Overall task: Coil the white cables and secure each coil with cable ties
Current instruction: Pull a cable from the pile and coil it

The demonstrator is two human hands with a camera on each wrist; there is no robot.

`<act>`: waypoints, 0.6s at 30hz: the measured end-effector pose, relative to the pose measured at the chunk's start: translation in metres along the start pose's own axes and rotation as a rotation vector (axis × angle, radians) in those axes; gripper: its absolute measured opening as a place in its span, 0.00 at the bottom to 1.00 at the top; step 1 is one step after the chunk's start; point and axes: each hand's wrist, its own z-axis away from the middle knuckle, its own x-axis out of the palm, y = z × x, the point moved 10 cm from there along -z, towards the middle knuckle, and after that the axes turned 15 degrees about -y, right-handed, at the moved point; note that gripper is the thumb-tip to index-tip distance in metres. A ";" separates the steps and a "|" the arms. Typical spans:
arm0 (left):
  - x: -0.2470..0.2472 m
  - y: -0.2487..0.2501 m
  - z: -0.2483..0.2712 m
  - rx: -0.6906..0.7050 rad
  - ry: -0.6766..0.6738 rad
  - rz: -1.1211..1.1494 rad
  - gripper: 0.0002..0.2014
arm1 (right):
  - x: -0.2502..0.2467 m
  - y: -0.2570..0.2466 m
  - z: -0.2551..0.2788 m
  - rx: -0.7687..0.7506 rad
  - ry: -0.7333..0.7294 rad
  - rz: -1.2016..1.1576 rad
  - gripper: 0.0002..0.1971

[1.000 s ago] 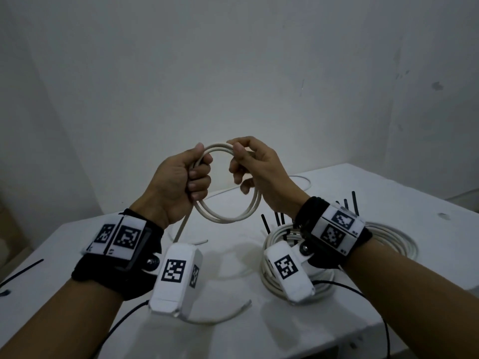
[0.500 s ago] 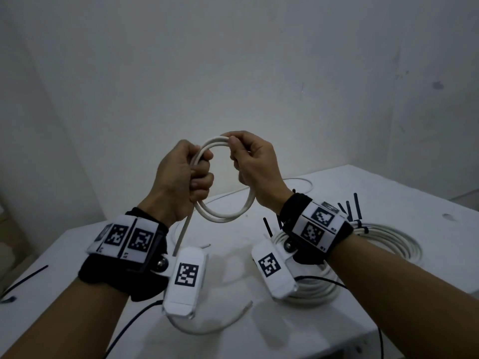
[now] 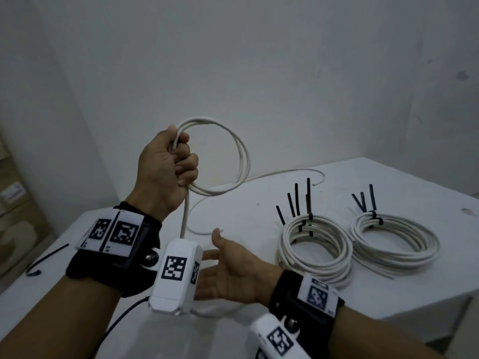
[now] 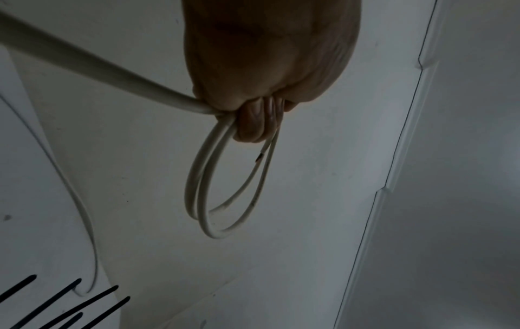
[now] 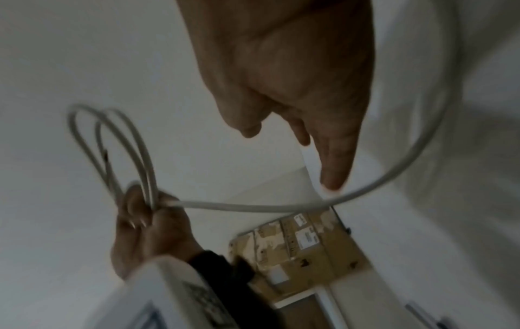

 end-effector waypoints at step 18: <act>-0.033 0.006 0.026 -0.010 0.023 -0.013 0.17 | 0.027 0.008 -0.007 0.171 -0.118 0.441 0.32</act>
